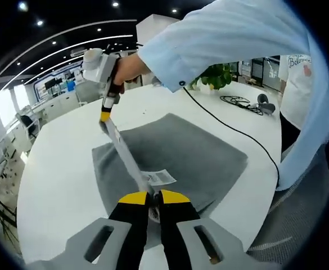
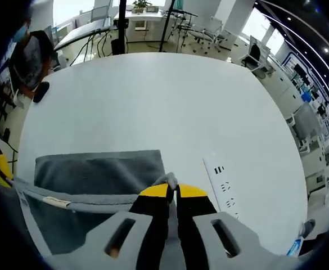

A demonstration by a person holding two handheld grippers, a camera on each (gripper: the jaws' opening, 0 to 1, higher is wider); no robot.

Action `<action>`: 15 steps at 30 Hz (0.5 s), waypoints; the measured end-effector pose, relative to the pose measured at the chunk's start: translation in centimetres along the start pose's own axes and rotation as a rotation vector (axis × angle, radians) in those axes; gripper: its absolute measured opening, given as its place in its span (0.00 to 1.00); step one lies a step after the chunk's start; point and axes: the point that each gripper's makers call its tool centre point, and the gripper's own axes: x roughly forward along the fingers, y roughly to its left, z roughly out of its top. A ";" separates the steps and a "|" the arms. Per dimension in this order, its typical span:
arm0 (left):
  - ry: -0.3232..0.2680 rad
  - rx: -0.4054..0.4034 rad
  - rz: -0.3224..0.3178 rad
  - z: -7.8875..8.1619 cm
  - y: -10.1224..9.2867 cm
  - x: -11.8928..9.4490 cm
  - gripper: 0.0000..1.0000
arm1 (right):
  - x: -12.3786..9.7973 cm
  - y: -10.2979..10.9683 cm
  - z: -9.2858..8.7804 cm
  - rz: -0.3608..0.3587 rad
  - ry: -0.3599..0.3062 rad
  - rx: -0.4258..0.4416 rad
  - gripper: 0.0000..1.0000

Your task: Fold the towel on the table until its edges align and the towel forms a compact rectangular stack.

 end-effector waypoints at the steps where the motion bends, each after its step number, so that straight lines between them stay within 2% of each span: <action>1: 0.002 -0.001 0.000 -0.1 0.0 0.0 0.08 | 0.2 0.0 0.1 0.002 0.000 0.000 0.02; 15: 0.042 -0.036 0.003 -3.1 1.0 0.7 0.08 | 3.4 1.3 0.5 0.035 0.015 -0.011 0.02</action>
